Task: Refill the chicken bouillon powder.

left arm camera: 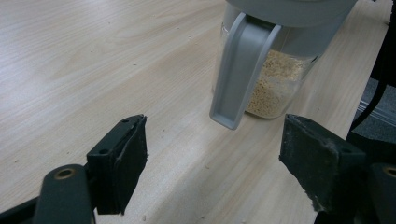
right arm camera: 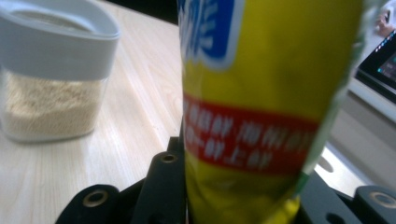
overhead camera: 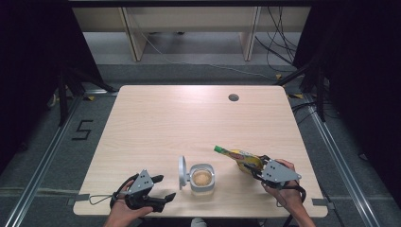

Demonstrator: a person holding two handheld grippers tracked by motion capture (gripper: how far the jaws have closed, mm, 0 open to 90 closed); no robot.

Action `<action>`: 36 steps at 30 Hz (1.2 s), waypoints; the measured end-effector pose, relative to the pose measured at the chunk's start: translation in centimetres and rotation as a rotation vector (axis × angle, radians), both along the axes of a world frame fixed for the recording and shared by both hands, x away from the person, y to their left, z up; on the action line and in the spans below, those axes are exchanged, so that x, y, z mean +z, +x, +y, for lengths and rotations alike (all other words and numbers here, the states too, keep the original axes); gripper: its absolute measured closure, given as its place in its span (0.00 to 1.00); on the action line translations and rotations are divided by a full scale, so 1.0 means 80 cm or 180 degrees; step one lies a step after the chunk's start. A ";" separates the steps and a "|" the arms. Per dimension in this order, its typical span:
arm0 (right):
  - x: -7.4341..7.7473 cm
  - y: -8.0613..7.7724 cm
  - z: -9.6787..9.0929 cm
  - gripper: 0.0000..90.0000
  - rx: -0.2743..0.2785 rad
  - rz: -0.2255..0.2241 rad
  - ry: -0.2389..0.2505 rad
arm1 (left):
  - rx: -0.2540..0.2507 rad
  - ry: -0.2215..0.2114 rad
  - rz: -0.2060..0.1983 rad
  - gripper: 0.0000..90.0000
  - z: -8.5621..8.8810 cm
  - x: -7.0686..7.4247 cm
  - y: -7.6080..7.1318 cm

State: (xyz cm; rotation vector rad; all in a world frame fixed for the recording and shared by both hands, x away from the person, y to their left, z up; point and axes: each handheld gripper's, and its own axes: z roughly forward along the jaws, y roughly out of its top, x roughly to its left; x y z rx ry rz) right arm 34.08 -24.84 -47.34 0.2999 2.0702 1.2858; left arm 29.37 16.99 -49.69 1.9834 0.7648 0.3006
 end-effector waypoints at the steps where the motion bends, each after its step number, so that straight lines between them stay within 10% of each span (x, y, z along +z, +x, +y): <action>1: -0.001 0.003 -0.001 0.84 -0.0006 0.0037 0.0058 | 0.0016 -0.0004 0.0022 0.25 0.000 0.000 0.000; 27: -0.022 0.034 -0.037 0.83 -0.0310 0.0576 0.0787 | -0.0011 -0.0015 -0.0002 0.25 0.000 0.000 0.000; 36: -0.017 0.026 -0.042 0.63 -0.0436 0.0521 0.0863 | 0.0004 0.0007 -0.0016 0.25 0.002 0.001 0.000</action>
